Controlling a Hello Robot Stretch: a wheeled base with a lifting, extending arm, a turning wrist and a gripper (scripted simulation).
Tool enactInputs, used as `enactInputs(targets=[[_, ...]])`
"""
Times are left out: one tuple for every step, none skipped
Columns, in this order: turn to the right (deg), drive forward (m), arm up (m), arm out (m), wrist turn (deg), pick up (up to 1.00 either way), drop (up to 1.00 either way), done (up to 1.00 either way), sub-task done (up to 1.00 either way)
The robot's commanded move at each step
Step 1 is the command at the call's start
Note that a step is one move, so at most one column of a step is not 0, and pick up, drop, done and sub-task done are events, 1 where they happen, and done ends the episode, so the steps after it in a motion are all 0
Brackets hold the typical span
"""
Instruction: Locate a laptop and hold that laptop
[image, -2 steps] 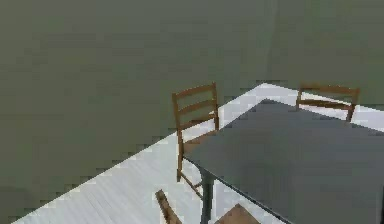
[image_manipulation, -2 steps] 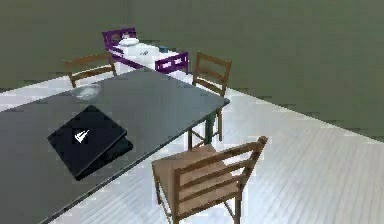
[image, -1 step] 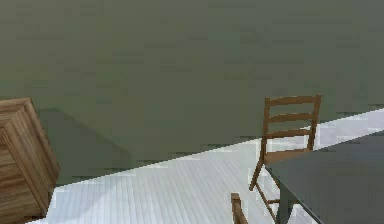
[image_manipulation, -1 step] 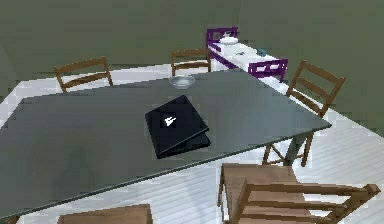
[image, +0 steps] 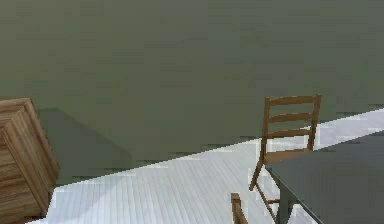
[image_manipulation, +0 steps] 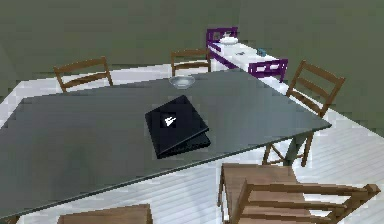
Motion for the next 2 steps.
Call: enactInputs(targets=[[0.0, 0.00, 0.36, 0.00, 0.0, 0.00, 0.00, 0.00, 0.00], [0.0, 0.00, 0.00, 0.38, 0.0, 0.00, 0.00, 0.00, 0.00]])
